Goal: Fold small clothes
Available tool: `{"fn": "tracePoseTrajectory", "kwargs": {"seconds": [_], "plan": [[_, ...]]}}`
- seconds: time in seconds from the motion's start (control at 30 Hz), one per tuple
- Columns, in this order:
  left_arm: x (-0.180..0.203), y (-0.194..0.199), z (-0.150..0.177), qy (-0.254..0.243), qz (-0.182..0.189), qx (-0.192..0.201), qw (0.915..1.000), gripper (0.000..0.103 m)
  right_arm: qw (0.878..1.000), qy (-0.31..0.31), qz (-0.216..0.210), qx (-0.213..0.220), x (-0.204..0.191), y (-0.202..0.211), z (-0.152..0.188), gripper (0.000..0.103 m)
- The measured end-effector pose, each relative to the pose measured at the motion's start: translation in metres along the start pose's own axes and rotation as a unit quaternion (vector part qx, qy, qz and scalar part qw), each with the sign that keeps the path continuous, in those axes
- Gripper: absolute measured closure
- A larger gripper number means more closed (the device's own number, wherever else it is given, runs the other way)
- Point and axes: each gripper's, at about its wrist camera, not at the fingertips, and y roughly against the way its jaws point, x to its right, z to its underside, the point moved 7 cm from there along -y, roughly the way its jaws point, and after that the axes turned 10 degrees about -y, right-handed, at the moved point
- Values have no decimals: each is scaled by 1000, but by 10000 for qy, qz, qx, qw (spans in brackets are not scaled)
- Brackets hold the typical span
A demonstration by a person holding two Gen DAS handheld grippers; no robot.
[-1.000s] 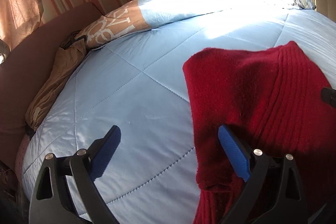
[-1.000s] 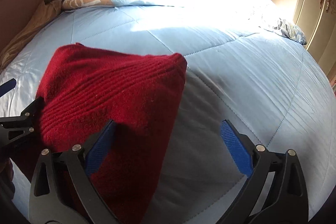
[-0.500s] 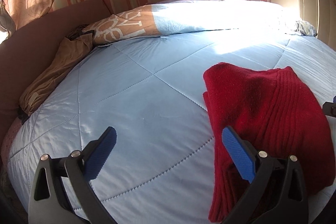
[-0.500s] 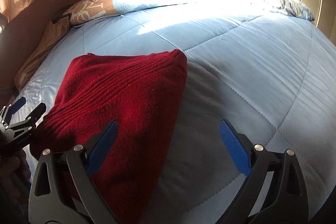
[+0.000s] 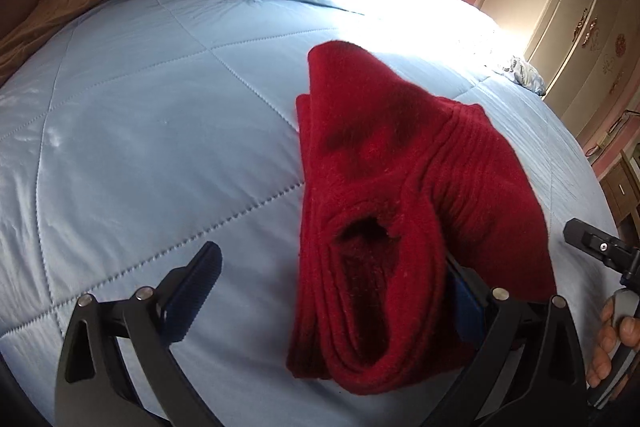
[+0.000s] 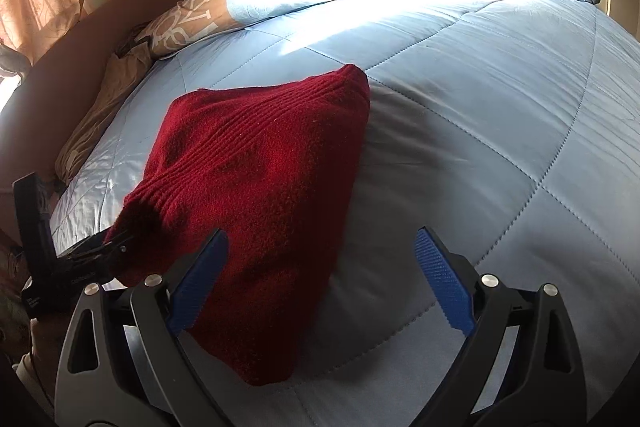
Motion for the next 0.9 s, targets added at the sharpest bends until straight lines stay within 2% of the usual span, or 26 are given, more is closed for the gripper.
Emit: {"fn": "tracePoseTrajectory", "kwargs": {"seconds": [0.07, 0.2, 0.27, 0.37, 0.4, 0.43, 0.5, 0.6, 0.67, 0.73, 0.8, 0.9], "plan": [[0, -8, 4, 162, 156, -95, 9997, 1, 10000, 45, 0, -26, -1, -3, 0, 9], [1, -10, 5, 262, 213, -133, 9993, 2, 9998, -5, -28, -174, -1, -16, 0, 9], [1, -12, 5, 372, 288, -157, 9988, 3, 9992, -203, -180, -303, 1, -24, 0, 9], [9, -14, 1, 257, 481, -161, 9984, 27, 9938, -807, -518, -556, 6, -35, -1, 10], [14, -13, -1, 169, 539, -144, 9983, 42, 9910, -980, -669, -628, 5, -38, -2, 12], [19, -11, -3, 52, 487, -127, 9987, 49, 9901, -1022, -698, -666, 3, -40, -3, 14], [25, -9, -6, -123, 344, -111, 9993, 53, 9905, -967, -611, -760, -2, -47, -4, 19], [23, -10, -7, -52, 331, -83, 9994, 59, 9873, -1037, -685, -988, -6, -59, -1, 28], [25, -9, -7, -115, 278, -23, 9995, 63, 9888, -943, -666, -949, -8, -58, -2, 35], [30, -7, -9, -243, 168, 22, 9996, 67, 9917, -747, -641, -831, -11, -52, -3, 48], [32, -5, -11, -254, 96, 59, 9996, 69, 9938, -582, -631, -704, -13, -46, -4, 54], [36, -3, -13, -248, -29, 58, 9997, 71, 9965, -379, -568, -490, -18, -40, -5, 57]]}}
